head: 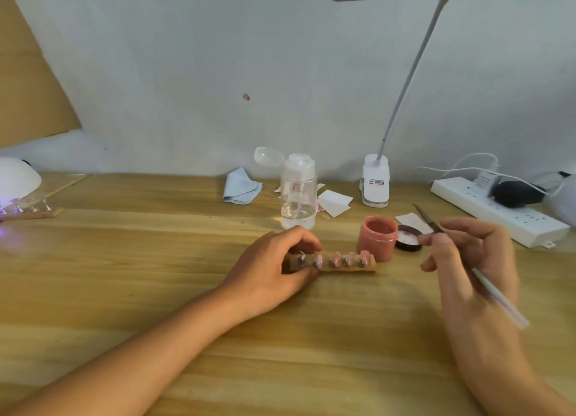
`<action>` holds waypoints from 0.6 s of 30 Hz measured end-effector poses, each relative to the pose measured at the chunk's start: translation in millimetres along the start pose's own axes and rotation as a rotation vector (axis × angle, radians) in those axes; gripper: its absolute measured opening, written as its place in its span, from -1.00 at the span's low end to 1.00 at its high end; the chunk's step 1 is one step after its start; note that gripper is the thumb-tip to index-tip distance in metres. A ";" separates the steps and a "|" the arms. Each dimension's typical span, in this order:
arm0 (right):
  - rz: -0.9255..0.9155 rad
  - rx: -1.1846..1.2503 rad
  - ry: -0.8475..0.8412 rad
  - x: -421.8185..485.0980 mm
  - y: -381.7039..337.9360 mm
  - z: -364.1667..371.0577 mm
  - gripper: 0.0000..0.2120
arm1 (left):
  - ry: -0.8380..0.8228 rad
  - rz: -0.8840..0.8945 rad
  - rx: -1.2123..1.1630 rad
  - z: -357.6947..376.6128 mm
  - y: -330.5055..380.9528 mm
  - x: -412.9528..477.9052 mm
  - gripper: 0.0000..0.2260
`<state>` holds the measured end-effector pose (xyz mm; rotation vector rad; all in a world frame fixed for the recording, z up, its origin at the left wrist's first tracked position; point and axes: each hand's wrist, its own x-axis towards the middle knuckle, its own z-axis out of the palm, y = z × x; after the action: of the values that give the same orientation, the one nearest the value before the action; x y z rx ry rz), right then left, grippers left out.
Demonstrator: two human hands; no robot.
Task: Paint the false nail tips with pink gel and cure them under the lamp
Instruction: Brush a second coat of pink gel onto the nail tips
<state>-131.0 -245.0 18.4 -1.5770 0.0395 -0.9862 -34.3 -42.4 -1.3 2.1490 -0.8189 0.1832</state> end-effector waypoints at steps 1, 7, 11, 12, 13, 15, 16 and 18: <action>0.003 0.002 -0.015 -0.1 -0.2 -0.2 -0.85 | -0.006 -0.011 -0.009 -0.6 -0.1 0.3 -0.78; -0.022 -0.042 -0.007 -3.4 2.7 2.4 -0.92 | -0.003 -0.069 0.011 -1.6 -5.1 -1.6 -0.75; -0.013 -0.064 0.039 1.6 8.0 -1.0 -0.92 | 0.019 -0.057 0.070 -0.9 -4.4 -2.5 -0.77; 0.003 -0.068 0.057 3.1 8.2 -2.9 -0.87 | 0.020 -0.052 0.076 -1.4 -4.2 -2.6 -0.78; 0.011 -0.075 0.073 4.4 7.2 -5.2 -0.84 | 0.021 -0.053 0.081 -2.4 -3.1 -3.9 -0.80; 0.005 -0.140 0.089 7.4 7.2 -11.8 -0.84 | 0.026 -0.073 0.085 -4.1 -2.0 -5.7 -0.81; 0.014 -0.195 0.082 7.7 7.8 -16.1 -0.80 | 0.032 -0.090 0.087 -5.5 -0.9 -7.1 -0.81; 0.057 -0.298 0.043 6.2 11.2 -23.4 -0.71 | 0.049 -0.103 0.109 -7.8 0.5 -8.9 -0.81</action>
<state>-135.6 -270.1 10.8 -1.8149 0.2706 -1.0031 -40.5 -32.4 0.8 2.2740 -0.6819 0.2318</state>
